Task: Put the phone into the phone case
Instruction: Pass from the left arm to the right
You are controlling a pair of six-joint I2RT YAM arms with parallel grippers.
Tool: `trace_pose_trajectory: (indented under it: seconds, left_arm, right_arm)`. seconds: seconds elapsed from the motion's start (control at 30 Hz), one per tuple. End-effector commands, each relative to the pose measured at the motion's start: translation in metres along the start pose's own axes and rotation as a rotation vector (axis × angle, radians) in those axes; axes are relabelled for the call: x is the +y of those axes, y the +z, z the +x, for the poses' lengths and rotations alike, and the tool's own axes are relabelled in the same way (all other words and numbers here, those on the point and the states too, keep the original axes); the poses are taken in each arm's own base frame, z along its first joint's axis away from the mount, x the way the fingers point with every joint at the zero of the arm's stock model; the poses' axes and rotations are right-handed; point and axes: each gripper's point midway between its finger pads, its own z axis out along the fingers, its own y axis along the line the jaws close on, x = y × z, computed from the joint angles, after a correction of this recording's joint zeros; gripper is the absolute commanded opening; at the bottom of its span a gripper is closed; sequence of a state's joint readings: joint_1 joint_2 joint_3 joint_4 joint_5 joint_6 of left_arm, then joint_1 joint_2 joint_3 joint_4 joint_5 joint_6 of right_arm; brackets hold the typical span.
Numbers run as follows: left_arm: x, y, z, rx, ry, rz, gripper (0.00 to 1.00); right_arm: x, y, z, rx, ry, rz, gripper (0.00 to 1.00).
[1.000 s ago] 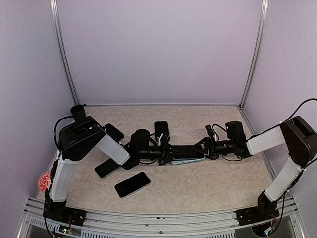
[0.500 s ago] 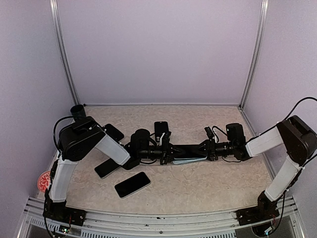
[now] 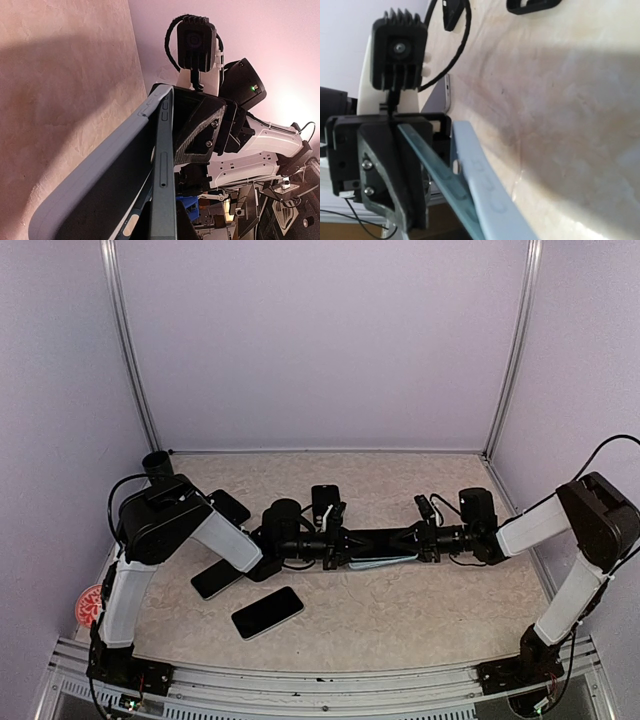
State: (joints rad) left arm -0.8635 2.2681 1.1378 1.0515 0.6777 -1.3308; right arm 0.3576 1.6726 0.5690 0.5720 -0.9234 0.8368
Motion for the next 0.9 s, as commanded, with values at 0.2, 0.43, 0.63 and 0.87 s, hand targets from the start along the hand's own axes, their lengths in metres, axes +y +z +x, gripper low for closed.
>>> trace_pose_trajectory:
  seconds: [0.2, 0.43, 0.63, 0.87]
  left_arm:
    - [-0.037, 0.004, -0.003, 0.005, 0.056, 0.094, 0.05]
    - [-0.034, -0.002, -0.006, -0.008, 0.046, 0.094, 0.13]
    - [-0.033, -0.007, -0.010, -0.023, 0.044, 0.090, 0.20]
    - [-0.031, -0.014, -0.015, -0.045, 0.040, 0.080, 0.24]
  right_arm:
    - [0.015, 0.004, 0.010, 0.038, -0.063, -0.087, 0.21]
    - [0.020, 0.003, 0.009, 0.038, -0.065, -0.105, 0.14]
    - [0.023, 0.003, 0.009, 0.038, -0.067, -0.120, 0.08]
    - [0.029, 0.002, 0.008, 0.041, -0.069, -0.137, 0.02]
